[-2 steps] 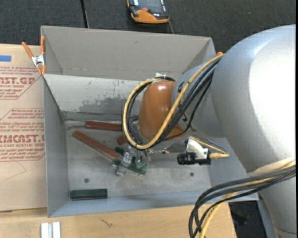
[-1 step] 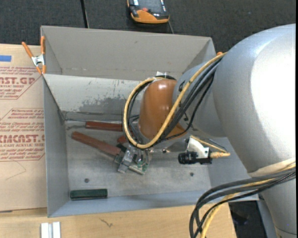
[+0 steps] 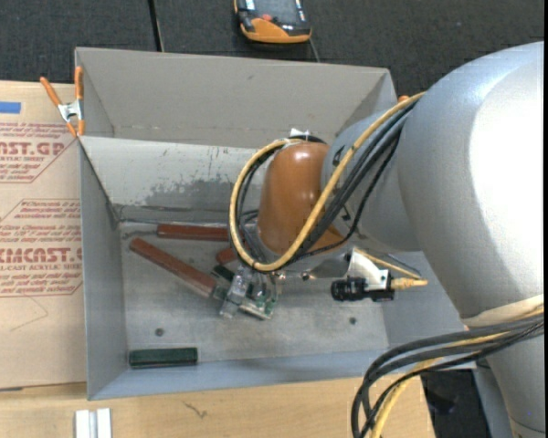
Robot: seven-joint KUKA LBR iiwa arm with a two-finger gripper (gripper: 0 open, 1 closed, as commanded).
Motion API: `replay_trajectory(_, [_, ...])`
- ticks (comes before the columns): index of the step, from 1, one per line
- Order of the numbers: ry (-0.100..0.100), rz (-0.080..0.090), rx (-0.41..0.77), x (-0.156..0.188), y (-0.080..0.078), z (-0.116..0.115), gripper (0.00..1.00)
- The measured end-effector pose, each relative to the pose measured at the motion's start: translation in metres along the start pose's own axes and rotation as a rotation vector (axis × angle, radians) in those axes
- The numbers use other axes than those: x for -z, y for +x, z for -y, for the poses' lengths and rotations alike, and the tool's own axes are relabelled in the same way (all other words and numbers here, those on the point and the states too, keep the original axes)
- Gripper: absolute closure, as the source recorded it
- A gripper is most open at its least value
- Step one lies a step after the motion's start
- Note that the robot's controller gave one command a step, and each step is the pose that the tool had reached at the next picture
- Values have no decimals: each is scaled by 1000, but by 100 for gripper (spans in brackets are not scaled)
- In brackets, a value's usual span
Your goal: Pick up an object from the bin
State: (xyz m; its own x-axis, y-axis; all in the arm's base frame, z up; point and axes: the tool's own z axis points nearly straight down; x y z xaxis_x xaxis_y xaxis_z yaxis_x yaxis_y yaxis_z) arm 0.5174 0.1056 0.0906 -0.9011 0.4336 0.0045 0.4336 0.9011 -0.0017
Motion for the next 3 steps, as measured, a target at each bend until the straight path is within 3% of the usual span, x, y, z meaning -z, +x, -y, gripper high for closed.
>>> replay_trajectory(3, [-1, 3, 0, 55, 0, 0, 100])
